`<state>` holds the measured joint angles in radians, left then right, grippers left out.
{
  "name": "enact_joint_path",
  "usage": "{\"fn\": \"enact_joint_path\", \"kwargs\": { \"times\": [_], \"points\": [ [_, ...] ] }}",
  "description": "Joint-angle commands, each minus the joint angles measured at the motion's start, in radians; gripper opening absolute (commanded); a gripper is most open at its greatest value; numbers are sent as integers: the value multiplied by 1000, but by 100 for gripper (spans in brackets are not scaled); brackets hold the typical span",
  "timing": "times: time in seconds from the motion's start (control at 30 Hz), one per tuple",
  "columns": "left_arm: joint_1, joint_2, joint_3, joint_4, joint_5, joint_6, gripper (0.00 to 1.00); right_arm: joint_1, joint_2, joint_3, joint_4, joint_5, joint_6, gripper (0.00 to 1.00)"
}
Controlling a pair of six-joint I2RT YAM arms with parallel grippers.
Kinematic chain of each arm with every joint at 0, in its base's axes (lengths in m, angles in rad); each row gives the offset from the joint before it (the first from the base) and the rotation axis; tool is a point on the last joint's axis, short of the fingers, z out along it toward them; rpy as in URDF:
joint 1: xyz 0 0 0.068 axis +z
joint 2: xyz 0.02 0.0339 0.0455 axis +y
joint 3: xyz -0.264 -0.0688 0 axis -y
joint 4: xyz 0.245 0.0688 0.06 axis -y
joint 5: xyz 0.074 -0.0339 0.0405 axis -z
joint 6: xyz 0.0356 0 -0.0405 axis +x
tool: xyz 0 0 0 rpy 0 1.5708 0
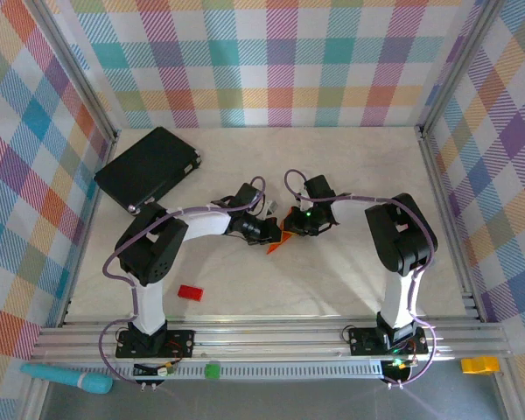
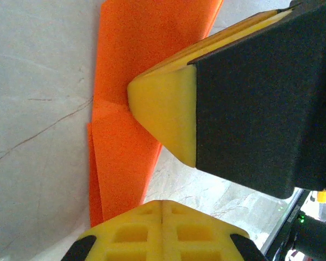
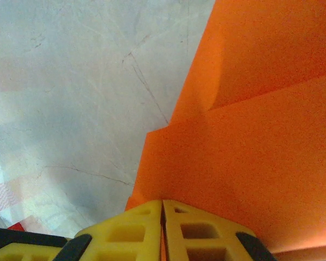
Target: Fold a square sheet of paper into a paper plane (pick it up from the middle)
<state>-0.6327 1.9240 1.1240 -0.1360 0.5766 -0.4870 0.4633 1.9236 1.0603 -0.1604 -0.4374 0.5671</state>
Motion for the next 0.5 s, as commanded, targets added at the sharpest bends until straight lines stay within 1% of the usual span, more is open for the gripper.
{"fn": "enact_joint_path", "kwargs": {
  "times": [0.0,0.33,0.47],
  "points": [
    [-4,24,38,-65,-6,43,4,1,68,-31,-73,45,-13,10],
    [-11,67,71,-109,-11,68,3,1,70,-31,-74,40,-9,10],
    [-12,71,68,-133,-32,90,3,1,72,-31,-74,41,-9,10]
  ]
}}
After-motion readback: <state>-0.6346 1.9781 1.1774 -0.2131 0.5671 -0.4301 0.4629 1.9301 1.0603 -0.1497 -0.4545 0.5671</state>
